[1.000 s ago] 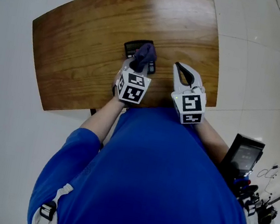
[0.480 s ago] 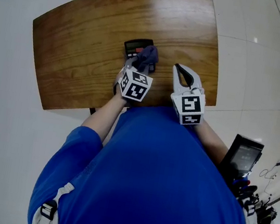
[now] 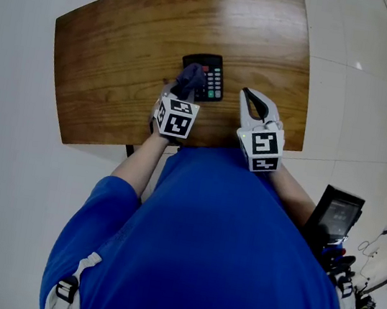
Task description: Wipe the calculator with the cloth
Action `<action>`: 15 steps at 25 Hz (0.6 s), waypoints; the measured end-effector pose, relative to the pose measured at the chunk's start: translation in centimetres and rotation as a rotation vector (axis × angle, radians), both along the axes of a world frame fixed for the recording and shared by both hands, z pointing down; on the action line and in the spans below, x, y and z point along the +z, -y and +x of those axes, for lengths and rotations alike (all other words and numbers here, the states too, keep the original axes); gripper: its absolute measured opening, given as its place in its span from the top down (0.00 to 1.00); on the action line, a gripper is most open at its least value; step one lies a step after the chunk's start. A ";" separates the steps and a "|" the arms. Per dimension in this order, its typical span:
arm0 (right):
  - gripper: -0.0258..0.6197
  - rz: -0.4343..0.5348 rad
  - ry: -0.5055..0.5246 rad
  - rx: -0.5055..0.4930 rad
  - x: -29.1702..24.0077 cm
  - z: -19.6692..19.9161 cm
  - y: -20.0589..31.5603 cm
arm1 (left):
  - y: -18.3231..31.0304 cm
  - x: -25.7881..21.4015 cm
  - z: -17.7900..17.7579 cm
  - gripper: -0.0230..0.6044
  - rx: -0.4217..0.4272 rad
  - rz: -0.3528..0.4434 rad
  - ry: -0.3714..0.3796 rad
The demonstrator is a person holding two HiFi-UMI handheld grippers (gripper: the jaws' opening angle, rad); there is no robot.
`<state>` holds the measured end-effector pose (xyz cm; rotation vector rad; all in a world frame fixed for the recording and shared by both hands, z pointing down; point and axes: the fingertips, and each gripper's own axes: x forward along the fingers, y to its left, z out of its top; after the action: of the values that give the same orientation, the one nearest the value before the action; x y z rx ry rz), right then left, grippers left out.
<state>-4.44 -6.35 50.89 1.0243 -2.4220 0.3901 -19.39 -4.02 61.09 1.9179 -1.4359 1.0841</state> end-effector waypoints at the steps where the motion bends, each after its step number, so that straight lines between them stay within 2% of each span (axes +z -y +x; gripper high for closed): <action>1: 0.96 0.000 0.001 0.000 0.0 0.0 0.0 | -0.1 0.0 -0.4 0.87 -0.010 -0.003 0.002; 6: 0.96 -0.005 0.006 0.011 0.1 0.2 0.1 | -0.3 0.2 -1.0 0.87 -0.025 -0.014 0.015; 9: 0.96 -0.006 0.008 0.021 0.1 0.5 0.2 | 0.0 0.1 -0.4 0.87 -0.006 -0.011 0.024; 15: 0.96 -0.012 0.001 0.058 0.5 1.7 0.3 | 0.9 -0.2 4.6 0.87 0.149 0.018 0.011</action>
<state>-2.72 -6.61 51.37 1.0918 -2.3919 0.4247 -14.82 -4.94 60.92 2.0621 -1.3294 1.1536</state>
